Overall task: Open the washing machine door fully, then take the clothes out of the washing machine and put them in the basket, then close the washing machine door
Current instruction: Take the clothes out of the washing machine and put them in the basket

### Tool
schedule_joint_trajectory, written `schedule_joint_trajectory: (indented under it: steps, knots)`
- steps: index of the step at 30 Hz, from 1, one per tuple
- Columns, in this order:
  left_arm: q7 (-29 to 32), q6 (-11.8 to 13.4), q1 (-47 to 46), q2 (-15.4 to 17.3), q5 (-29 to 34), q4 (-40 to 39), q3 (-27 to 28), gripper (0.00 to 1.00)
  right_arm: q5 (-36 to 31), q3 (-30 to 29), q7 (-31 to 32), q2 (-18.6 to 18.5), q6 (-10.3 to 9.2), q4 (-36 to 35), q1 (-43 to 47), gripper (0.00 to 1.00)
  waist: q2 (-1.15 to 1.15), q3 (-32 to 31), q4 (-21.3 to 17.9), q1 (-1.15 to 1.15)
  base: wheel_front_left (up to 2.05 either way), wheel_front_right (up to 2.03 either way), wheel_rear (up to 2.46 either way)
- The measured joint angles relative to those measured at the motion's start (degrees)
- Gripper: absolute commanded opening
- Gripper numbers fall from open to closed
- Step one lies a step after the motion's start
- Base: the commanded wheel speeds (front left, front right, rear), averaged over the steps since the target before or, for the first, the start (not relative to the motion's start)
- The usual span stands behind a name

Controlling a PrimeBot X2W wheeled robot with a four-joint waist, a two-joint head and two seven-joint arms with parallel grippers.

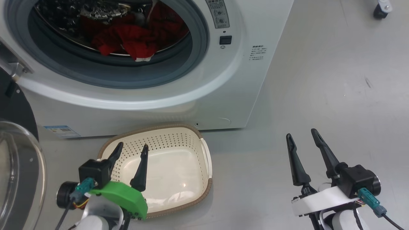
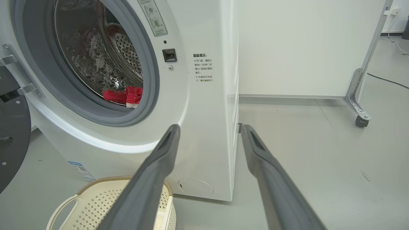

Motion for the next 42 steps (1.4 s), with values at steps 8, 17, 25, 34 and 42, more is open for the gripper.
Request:
schedule_joint_trajectory:
  steps: [8, 17, 25, 34, 42]
  knots:
    - [6.1, -1.8, -11.0, -0.6, -3.3, 5.2, -0.2, 1.0, 0.1, 1.1, 0.0, -0.1, -0.43, -2.6, -3.8, 1.0, 0.0, 6.3, -0.4, 0.0, 0.0, 0.0, 0.0]
    - [9.3, -2.8, -27.1, -0.1, -5.5, 7.0, 3.9, 1.0, 1.1, 2.9, 0.0, -0.2, -0.98, -4.1, -8.8, 1.0, 0.0, 13.5, -1.6, 0.0, 0.0, 0.0, 0.0]
    - [9.3, -3.4, -38.4, 3.7, -4.5, 10.9, 6.9, 1.0, 3.6, 4.7, 0.0, -0.3, -1.55, -4.3, -12.8, 1.0, 0.0, 18.8, -4.3, 0.0, 0.0, 0.0, 0.0]
    - [10.3, -3.7, -46.4, 6.5, -4.5, 17.3, 9.4, 1.0, 5.4, 7.2, 0.0, -0.4, -2.03, -4.0, -14.9, 1.0, 0.0, 22.0, -8.7, 0.0, 0.0, 0.0, 0.0]
    - [12.6, -3.7, -51.4, 10.7, -3.9, 22.8, 11.0, 1.0, 7.8, 8.8, 0.0, -0.4, -3.03, -3.9, -16.2, 1.0, 0.0, 23.9, -12.6, 0.0, 0.0, 0.0, 0.0]
